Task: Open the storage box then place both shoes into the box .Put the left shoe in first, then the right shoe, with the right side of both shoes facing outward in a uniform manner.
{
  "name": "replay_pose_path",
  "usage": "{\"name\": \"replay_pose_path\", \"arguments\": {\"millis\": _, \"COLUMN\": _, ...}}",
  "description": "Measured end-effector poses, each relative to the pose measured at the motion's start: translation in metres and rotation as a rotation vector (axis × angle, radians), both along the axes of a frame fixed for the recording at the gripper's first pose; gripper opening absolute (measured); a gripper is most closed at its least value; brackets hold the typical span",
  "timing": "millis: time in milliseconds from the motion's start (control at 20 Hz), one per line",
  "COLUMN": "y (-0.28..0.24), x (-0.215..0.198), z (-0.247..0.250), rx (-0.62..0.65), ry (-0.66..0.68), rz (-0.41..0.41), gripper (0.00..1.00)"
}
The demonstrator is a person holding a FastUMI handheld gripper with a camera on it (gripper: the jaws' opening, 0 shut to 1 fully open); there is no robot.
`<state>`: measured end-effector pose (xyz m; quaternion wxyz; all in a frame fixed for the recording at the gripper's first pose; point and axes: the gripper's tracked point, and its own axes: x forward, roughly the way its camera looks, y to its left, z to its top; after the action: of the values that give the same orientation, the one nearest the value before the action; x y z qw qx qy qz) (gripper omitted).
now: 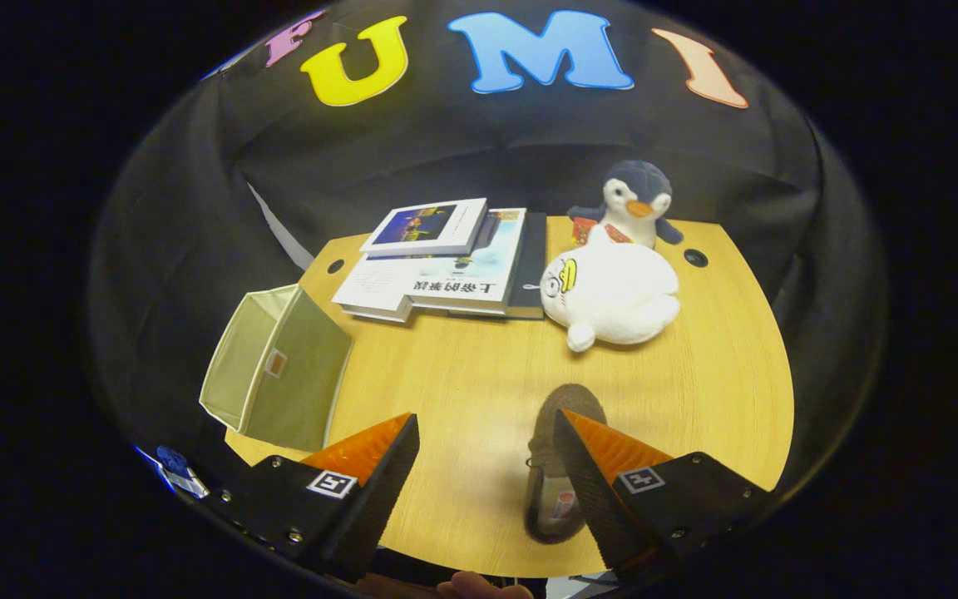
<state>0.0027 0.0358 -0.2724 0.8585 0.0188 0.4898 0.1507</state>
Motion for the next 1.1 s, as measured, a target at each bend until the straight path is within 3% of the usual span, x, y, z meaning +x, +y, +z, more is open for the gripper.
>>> {"name": "replay_pose_path", "arguments": {"millis": 600, "y": -0.085, "x": -0.034, "z": -0.074, "rx": -0.052, "ry": 0.145, "rz": -0.102, "gripper": 0.98}}
{"name": "replay_pose_path", "arguments": {"millis": 1100, "y": -0.104, "x": -0.031, "z": -0.137, "rx": -0.119, "ry": 0.259, "rz": -0.093, "gripper": 0.89}}
